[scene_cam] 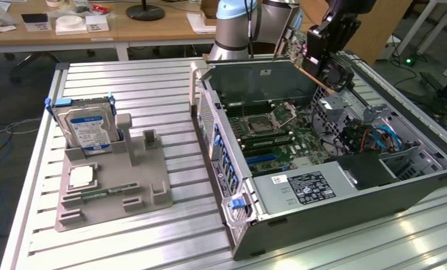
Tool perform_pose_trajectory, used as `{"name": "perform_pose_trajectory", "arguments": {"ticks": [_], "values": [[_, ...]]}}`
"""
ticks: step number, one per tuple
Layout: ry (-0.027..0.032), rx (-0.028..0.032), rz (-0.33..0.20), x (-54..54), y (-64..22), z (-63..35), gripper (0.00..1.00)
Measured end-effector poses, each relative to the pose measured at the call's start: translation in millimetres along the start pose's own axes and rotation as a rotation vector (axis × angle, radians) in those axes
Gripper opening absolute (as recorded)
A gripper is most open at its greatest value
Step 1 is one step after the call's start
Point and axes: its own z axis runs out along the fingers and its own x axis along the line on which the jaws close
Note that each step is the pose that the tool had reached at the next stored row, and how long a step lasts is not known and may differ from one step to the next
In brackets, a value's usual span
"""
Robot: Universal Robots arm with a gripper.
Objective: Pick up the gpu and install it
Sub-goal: 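Insert the gpu into the slot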
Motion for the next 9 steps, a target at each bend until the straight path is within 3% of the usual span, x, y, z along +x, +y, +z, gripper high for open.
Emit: {"name": "perform_pose_trajectory", "arguments": {"ticks": [9], "values": [[0.0036, 0.002, -0.161, 0.0, 0.0, 0.0, 0.28]]}}
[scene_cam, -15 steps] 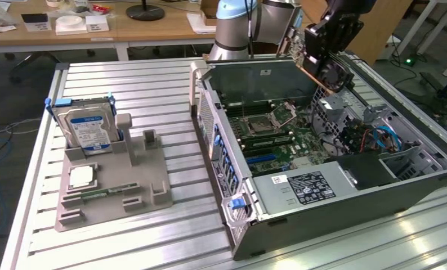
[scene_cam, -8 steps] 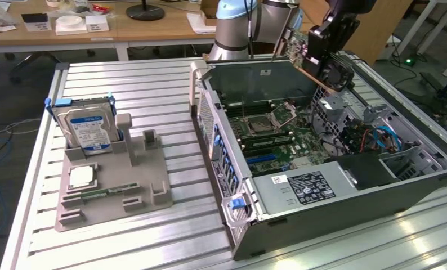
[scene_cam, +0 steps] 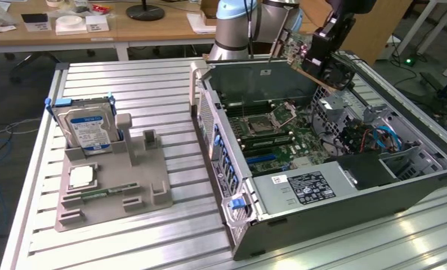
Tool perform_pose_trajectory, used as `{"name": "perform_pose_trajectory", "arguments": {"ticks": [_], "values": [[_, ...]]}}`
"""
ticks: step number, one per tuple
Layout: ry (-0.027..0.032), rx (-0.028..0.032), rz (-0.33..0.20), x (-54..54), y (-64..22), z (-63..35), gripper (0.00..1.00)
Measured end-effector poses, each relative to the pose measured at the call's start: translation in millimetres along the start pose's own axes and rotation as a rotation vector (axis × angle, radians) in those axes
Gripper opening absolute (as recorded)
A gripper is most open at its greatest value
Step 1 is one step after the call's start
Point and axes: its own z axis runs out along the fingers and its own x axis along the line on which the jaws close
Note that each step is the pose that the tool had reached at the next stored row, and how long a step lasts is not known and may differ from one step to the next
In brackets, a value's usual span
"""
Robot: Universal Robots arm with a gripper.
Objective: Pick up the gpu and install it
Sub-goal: 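Insert the gpu into the slot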
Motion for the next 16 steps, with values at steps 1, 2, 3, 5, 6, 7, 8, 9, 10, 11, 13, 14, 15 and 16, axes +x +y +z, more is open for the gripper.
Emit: {"name": "perform_pose_trajectory", "arguments": {"ticks": [1, 2, 3, 5, 6, 7, 8, 9, 10, 11, 13, 14, 15, 16], "values": [[0.0004, 0.0002, -0.018, 0.0, 0.0, 0.0, 0.28], [0.0009, 0.0004, -0.038, 0.0, 0.0, 0.0, 0.28], [0.0013, 0.0006, -0.056, 0.0, 0.0, 0.0, 0.28], [0.0021, 0.001, -0.092, 0.0, 0.0, 0.0, 0.28], [0.0025, 0.0013, -0.11, 0.0, 0.0, 0.0, 0.28], [0.0028, 0.0014, -0.127, 0.0, 0.0, 0.0, 0.28], [0.0033, 0.0017, -0.146, 0.0, 0.0, 0.0, 0.28], [0.0037, 0.0019, -0.165, 0.0, 0.0, 0.0, 0.28], [0.0041, 0.0022, -0.183, 0.0, 0.0, 0.0, 0.28], [0.0046, 0.0024, -0.201, 0.0, 0.0, 0.0, 0.28], [0.0054, 0.0028, -0.237, 0.0, 0.0, 0.0, 0.28], [0.0058, 0.003, -0.255, 0.0, 0.0, 0.0, 0.28], [0.0061, 0.0032, -0.273, 0.0, 0.0, 0.0, 0.28], [0.0067, 0.0035, -0.292, 0.0, 0.0, 0.0, 0.28]]}}
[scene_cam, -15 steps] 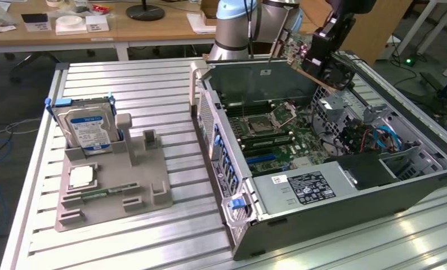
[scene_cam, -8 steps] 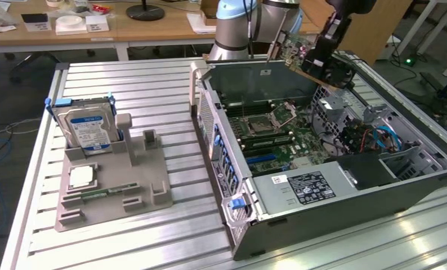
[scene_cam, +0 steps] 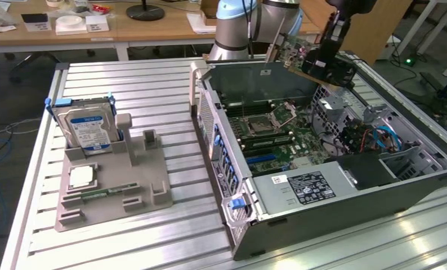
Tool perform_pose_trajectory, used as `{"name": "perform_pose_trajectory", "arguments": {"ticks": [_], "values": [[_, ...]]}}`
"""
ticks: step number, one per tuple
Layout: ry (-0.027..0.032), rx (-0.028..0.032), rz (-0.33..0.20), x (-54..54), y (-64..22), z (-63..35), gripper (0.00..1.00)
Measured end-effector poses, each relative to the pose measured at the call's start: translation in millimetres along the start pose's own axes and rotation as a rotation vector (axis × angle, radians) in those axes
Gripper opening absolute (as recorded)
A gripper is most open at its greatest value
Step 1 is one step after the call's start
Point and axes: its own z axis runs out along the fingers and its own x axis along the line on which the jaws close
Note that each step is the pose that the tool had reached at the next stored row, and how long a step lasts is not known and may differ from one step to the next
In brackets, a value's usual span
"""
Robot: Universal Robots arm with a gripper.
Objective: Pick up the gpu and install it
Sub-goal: 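Insert the gpu into the slot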
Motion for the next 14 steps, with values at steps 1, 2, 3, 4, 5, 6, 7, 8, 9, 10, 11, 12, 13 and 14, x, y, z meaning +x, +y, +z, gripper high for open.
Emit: {"name": "perform_pose_trajectory", "arguments": {"ticks": [1, 2, 3, 4, 5, 6, 7, 8, 9, 10, 11, 12, 13, 14], "values": [[0.0003, 0.0002, -0.018, 0.0, 0.0, 0.0, 0.28], [0.0008, 0.0005, -0.036, 0.0, 0.0, 0.0, 0.28], [0.0011, 0.0007, -0.054, 0.0, 0.0, 0.0, 0.28], [0.0016, 0.0009, -0.072, 0.0, 0.0, 0.0, 0.28], [0.0019, 0.0011, -0.09, 0.0, 0.0, 0.0, 0.28], [0.0024, 0.0013, -0.11, 0.0, 0.0, 0.0, 0.28], [0.0028, 0.0016, -0.127, 0.0, 0.0, 0.0, 0.28], [0.0032, 0.0018, -0.145, 0.0, 0.0, 0.0, 0.28], [0.0036, 0.002, -0.163, 0.0, 0.0, 0.0, 0.28], [0.004, 0.0022, -0.181, 0.0, 0.0, 0.0, 0.28], [0.0044, 0.0025, -0.199, 0.0, 0.0, 0.0, 0.28], [0.0048, 0.0026, -0.217, 0.0, 0.0, 0.1, 0.28], [0.0052, 0.0029, -0.236, 0.0, 0.0, 0.1, 0.28], [0.0057, 0.0031, -0.254, 0.0, 0.0, 0.0, 0.28]]}}
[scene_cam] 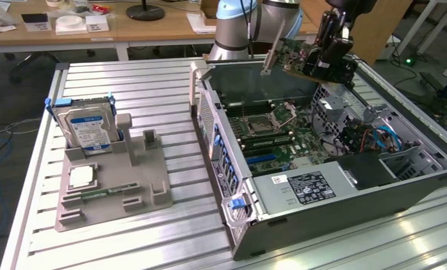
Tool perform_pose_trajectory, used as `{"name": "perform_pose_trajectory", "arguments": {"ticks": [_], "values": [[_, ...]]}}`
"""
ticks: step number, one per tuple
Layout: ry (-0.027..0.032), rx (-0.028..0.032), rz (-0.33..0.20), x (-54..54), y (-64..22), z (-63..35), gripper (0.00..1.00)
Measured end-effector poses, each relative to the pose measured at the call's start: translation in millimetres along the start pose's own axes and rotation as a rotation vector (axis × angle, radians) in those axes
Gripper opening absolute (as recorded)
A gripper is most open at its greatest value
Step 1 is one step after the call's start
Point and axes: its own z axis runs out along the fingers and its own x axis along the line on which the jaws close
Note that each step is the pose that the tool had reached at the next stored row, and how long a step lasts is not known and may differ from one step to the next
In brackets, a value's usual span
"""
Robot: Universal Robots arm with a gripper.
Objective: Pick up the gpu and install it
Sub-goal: 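Insert the gpu into the slot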
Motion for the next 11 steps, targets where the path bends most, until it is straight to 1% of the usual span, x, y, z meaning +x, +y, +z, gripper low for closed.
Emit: {"name": "perform_pose_trajectory", "arguments": {"ticks": [10, 11], "values": [[0.004, 0.0022, -0.18, 0.0, 0.0, 0.3, 0.28], [0.0039, 0.0036, -0.192, 0.1, 0.1, 0.4, 0.28]]}}
